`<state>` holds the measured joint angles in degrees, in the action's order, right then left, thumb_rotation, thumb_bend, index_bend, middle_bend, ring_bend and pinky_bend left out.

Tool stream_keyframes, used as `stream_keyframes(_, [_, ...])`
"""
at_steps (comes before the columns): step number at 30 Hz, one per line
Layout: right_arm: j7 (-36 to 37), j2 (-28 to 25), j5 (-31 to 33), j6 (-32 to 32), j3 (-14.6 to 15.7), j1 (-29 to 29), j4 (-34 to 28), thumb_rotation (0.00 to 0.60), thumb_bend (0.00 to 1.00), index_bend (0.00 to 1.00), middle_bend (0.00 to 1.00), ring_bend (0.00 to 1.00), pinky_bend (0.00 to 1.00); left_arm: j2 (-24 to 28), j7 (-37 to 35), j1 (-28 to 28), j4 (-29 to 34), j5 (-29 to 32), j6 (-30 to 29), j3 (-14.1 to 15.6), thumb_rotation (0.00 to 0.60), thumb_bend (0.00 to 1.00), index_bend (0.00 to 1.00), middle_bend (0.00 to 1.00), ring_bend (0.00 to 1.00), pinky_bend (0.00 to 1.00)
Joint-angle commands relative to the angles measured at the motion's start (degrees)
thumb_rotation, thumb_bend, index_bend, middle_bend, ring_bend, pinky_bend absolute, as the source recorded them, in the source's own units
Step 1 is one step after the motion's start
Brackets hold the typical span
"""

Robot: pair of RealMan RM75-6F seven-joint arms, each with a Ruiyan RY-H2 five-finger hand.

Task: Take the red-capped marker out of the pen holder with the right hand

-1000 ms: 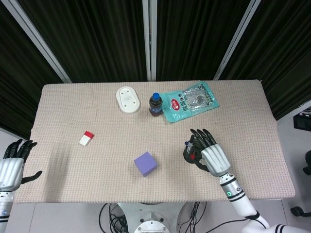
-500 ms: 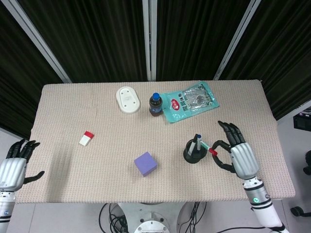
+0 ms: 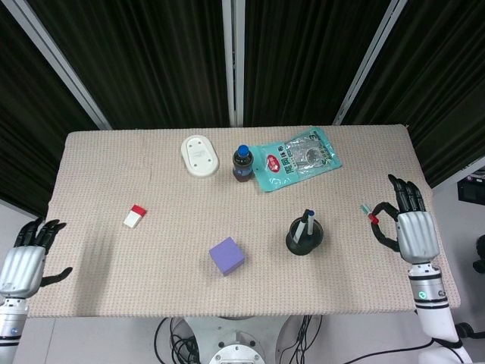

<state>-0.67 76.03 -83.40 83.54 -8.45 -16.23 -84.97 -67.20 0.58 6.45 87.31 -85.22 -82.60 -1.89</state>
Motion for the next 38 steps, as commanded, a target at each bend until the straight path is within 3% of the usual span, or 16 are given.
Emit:
stream_keyframes(1, [-1.67,5.20,1.52,-3.27,0.45,-1.39,7.85,0.600,0.33,0.65,0.03,0.00,0.00,0.07,0.14,0.05,0.04,0.22,0.21,-0.01,0.600,0.13,0.16,0.11,0.00,0.08])
stream_keyframes(10, [-4.39,9.59,0.99,-8.36,3.15,-2.78,15.18,0.600,0.33,0.61,0.03,0.00,0.00,-0.02,-0.18,0.01,-0.18,0.66,0.41,-0.05,0.600,0.13,0.16,0.11,0.00,0.08])
stream_keyframes(12, [-3.94,9.27,0.75,-9.12,3.72,-2.75,14.91,0.600,0.30,0.48,0.02,0.00,0.00,0.00,-0.21,0.00,-0.20,0.56,0.34,-0.02,0.600,0.13,0.16,0.11,0.00,0.08])
stream_keyframes(15, [-2.61,7.15,0.44,-10.47,4.73,-2.50,12.59,0.600,0.20,0.11,0.00,0.00,0.00,0.16,-0.31,-0.10,-0.11,0.39,0.00,-0.03,0.600,0.13,0.16,0.11,0.00,0.08])
stream_keyframes(17, [-1.40,5.26,0.10,-10.52,5.28,-2.00,10.27,0.600,0.16,0.00,0.00,0.00,0.00,0.27,-0.41,-0.17,-0.05,0.29,-0.21,-0.03,0.600,0.13,0.16,0.11,0.00,0.08])
stream_keyframes(22, [0.47,-0.54,-0.30,-9.37,6.94,0.35,4.85,0.600,0.11,0.00,0.00,0.00,0.00,0.26,-0.61,-0.25,-0.04,0.25,-0.29,0.01,0.600,0.13,0.16,0.11,0.00,0.08])
stream_keyframes(28, [3.36,-6.01,1.34,-1.24,6.06,6.07,2.46,0.600,0.11,0.00,0.00,0.00,0.00,0.64,-0.19,-0.16,0.72,0.21,-0.59,-0.28,0.600,0.13,0.16,0.11,0.00,0.08])
stream_keyframes(34, [-8.61,-5.27,8.62,4.28,3.29,10.54,3.91,0.600,0.10,0.00,0.00,0.00,0.00,1.30,0.13,0.18,1.18,0.57,-0.53,-0.86,0.600,0.13,0.16,0.11,0.00,0.08])
stream_keyframes(38, [-11.56,-3.74,11.31,4.32,2.17,11.22,4.02,0.600,0.10,0.00,0.00,0.00,0.00,1.44,0.16,0.32,1.14,0.83,-0.22,-0.95,0.600,0.13,0.16,0.11,0.00,0.08])
